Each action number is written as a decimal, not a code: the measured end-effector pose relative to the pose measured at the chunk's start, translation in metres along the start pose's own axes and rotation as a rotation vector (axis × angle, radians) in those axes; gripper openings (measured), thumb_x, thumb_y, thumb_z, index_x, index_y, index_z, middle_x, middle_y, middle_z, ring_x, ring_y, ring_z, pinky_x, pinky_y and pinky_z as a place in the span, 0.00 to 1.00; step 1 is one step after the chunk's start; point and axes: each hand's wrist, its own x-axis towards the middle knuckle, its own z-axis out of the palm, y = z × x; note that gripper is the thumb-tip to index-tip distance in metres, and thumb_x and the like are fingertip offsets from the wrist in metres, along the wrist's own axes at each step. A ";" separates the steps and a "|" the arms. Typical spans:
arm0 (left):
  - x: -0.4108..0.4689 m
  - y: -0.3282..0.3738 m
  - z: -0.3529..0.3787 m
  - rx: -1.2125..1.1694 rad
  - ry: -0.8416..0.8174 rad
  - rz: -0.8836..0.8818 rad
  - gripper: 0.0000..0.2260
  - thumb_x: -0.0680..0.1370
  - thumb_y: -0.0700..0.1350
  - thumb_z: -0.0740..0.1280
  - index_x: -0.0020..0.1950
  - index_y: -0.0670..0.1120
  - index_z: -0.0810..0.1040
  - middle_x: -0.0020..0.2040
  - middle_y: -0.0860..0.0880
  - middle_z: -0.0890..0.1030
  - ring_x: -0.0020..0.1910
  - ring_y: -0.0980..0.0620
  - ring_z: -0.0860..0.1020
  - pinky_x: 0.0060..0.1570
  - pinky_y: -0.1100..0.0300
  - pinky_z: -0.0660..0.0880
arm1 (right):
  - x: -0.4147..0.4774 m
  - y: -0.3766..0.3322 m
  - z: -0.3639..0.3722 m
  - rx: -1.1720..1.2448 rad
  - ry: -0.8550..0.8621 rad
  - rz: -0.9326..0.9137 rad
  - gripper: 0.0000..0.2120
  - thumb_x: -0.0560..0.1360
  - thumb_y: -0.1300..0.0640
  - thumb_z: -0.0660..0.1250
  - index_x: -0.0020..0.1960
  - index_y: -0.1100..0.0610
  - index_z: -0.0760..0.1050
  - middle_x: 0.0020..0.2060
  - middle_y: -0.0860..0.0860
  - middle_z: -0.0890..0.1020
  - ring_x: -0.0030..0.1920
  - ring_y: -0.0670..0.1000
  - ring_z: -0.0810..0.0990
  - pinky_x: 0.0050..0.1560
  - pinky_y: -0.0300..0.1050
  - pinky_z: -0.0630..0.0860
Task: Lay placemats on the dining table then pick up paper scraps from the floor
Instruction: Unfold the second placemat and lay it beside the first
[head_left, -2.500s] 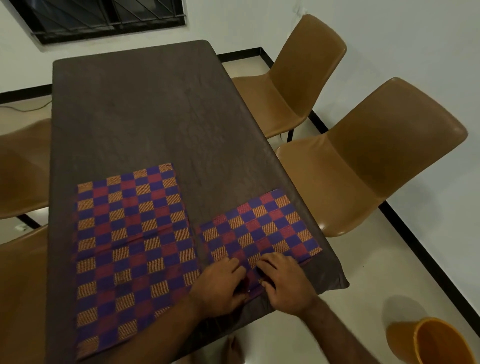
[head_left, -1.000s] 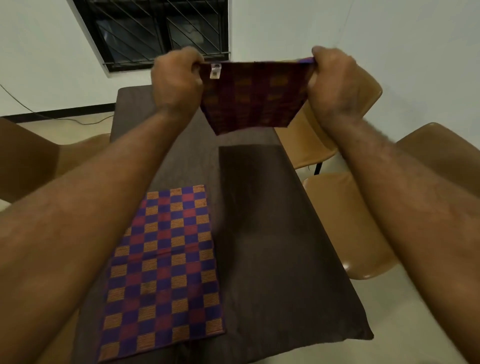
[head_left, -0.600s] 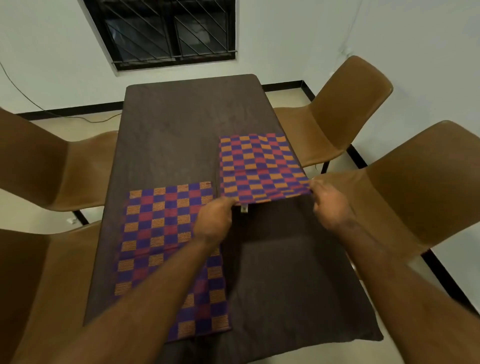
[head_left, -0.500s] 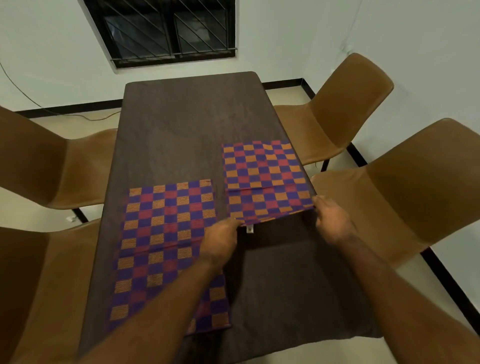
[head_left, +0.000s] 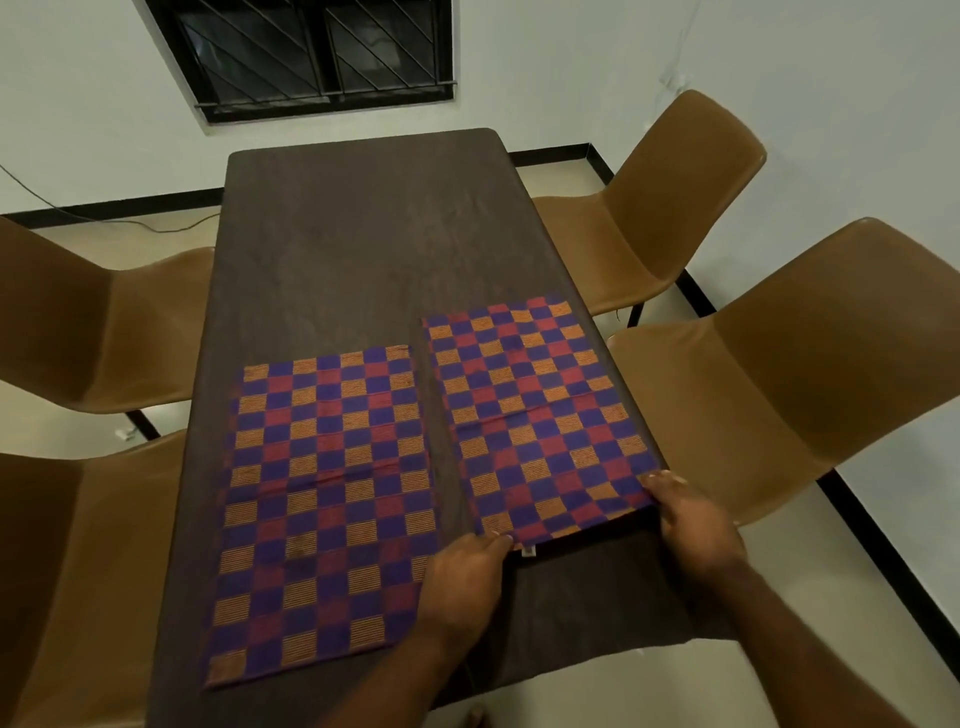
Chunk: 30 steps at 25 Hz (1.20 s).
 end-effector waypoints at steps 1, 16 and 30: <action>-0.003 0.001 0.001 0.006 0.000 0.008 0.14 0.85 0.50 0.59 0.69 0.55 0.76 0.63 0.55 0.82 0.61 0.54 0.80 0.57 0.58 0.77 | -0.006 0.003 0.002 -0.010 -0.014 0.004 0.17 0.79 0.59 0.63 0.67 0.50 0.73 0.65 0.51 0.77 0.63 0.52 0.76 0.64 0.47 0.72; -0.035 0.007 0.014 0.043 -0.094 0.055 0.14 0.84 0.49 0.60 0.69 0.54 0.76 0.62 0.54 0.83 0.60 0.52 0.80 0.59 0.54 0.78 | -0.053 0.014 0.019 -0.083 -0.082 0.124 0.20 0.80 0.56 0.61 0.71 0.49 0.70 0.70 0.50 0.73 0.69 0.51 0.72 0.68 0.47 0.69; -0.049 0.010 0.016 0.156 -0.250 0.156 0.14 0.85 0.52 0.59 0.63 0.50 0.82 0.62 0.53 0.80 0.59 0.50 0.74 0.60 0.52 0.73 | -0.079 0.006 0.025 -0.256 -0.164 0.159 0.29 0.76 0.53 0.62 0.76 0.49 0.62 0.75 0.48 0.66 0.74 0.51 0.66 0.72 0.49 0.66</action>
